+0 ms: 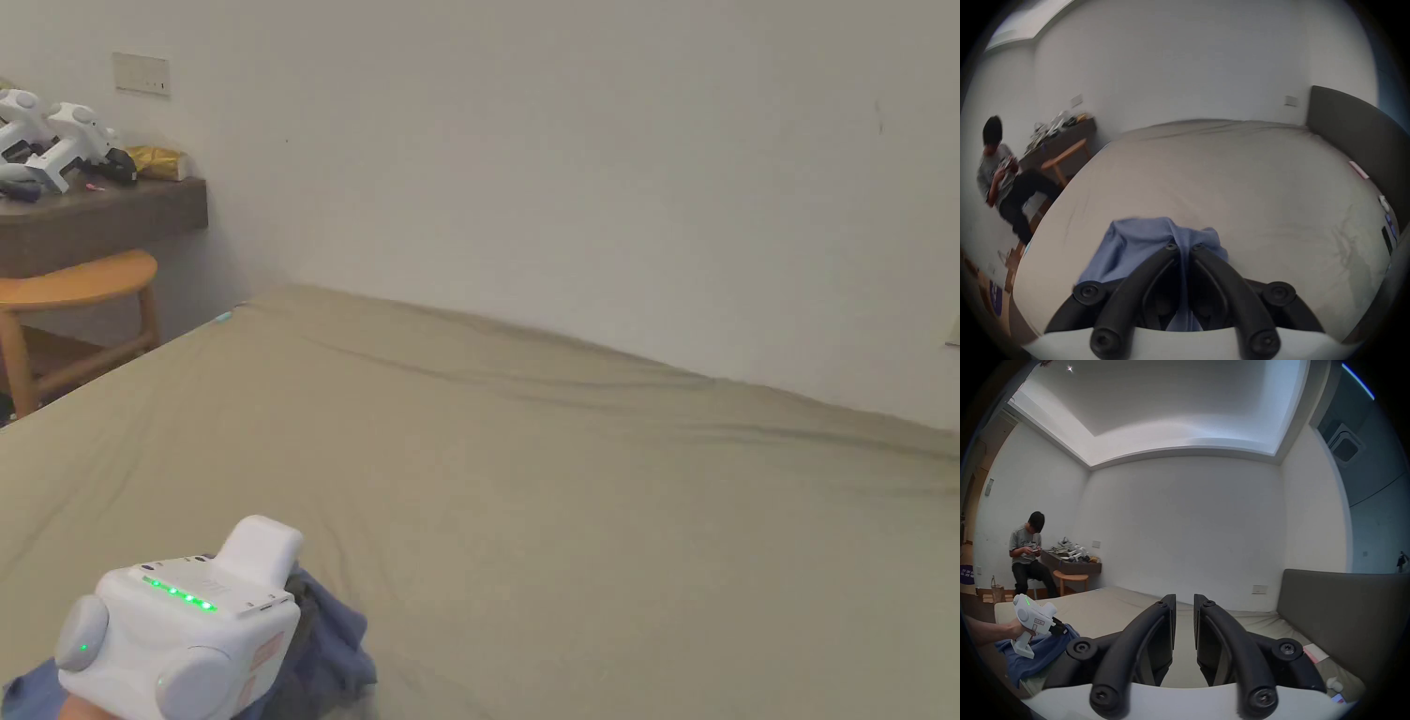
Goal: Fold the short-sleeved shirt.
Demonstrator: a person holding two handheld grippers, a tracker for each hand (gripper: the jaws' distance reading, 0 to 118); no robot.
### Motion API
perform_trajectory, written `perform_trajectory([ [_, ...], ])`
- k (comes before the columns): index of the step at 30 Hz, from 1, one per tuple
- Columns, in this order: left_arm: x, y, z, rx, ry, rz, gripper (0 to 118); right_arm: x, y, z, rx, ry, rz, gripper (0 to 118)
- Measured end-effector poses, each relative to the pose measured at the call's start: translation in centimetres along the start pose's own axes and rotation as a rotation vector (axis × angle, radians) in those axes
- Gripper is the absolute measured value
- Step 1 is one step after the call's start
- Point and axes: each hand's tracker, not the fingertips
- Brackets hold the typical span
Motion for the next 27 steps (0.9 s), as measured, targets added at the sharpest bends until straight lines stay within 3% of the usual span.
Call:
perform_trajectory([
  [7,20.3,5.4,3.6,0.116,-0.33,-0.216,0,5.8,2.0,6.6,0.041,-0.111,-0.002,18],
  [12,34.8,3.5,7.7,0.141,-0.619,-0.299,0,8.4,2.5,9.9,0.047,-0.191,0.026,18],
  [18,42.7,-1.7,8.0,-0.017,-0.763,-0.349,2,10.8,2.0,12.3,0.034,-0.256,0.025,18],
  [19,43.2,-2.5,7.6,-0.037,-0.759,-0.355,16,11.1,1.8,12.6,0.035,-0.261,0.021,18],
  [20,43.6,-3.4,7.2,-0.058,-0.748,-0.358,44,11.4,1.7,12.6,0.035,-0.266,0.016,18],
  [21,43.6,-4.1,6.6,-0.074,-0.747,-0.351,83,11.5,1.6,12.7,0.031,-0.27,0.009,18],
  [22,43.6,-4.7,6.1,-0.122,-0.749,-0.346,107,11.6,1.6,12.7,0.026,-0.273,0.005,18],
  [27,40.8,-4.8,5.6,-0.136,-0.685,-0.262,104,11.6,1.3,12.9,0.014,-0.274,-0.011,18],
])
